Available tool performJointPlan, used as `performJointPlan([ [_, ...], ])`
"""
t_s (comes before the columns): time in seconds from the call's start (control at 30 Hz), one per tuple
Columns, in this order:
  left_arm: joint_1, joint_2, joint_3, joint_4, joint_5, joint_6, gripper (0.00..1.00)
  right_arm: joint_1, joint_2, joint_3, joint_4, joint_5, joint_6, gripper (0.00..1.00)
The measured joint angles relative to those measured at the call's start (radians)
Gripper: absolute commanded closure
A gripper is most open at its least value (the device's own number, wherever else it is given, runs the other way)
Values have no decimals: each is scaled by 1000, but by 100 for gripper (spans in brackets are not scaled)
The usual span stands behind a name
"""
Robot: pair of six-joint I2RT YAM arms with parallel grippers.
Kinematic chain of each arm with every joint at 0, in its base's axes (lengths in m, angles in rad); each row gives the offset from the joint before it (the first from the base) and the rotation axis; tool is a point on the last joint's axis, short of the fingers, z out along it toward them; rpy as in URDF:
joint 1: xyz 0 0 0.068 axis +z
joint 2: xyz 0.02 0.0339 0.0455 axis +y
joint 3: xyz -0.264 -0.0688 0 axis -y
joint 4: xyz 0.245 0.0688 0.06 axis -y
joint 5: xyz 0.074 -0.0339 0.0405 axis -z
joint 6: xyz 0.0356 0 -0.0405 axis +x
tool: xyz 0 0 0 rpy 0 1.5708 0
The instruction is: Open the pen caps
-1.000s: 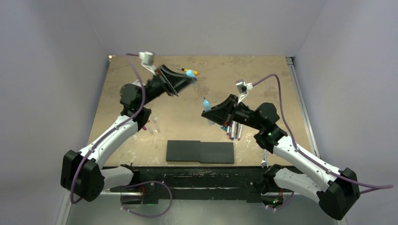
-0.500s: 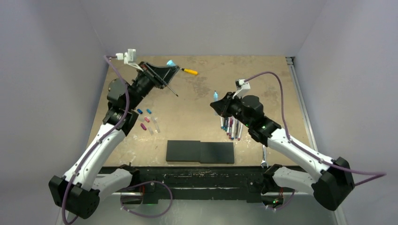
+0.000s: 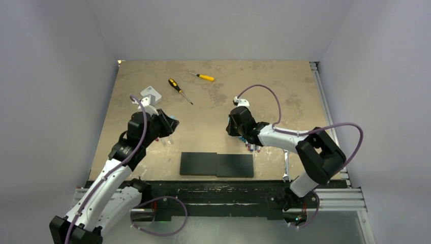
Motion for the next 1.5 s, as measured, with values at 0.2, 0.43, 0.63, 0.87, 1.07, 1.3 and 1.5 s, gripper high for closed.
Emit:
performJointPlan([
  [0.2, 0, -28, -18, -11, -11, 16, 100, 3, 98, 54, 2, 36, 9, 100],
  [0.43, 0, -26, -49, -12, -10, 15, 100, 3, 145, 62, -24, 71, 11, 90],
  [0.63, 0, -15, -49, -10, -5, 15, 100, 3, 145, 62, -25, 81, 10, 66],
  [0.87, 0, -11, -49, -3, 8, 14, 100, 9, 85, 56, -42, 83, 7, 53],
  [1.07, 0, -8, -49, -4, 13, 15, 100, 56, -26, 57, -61, 93, -5, 64],
  [1.3, 0, -13, -50, -14, 11, 14, 100, 98, 55, 148, -34, -6, -34, 80],
  [1.5, 0, -29, -50, -54, -19, 14, 100, 84, 203, 188, -24, -33, -34, 80],
])
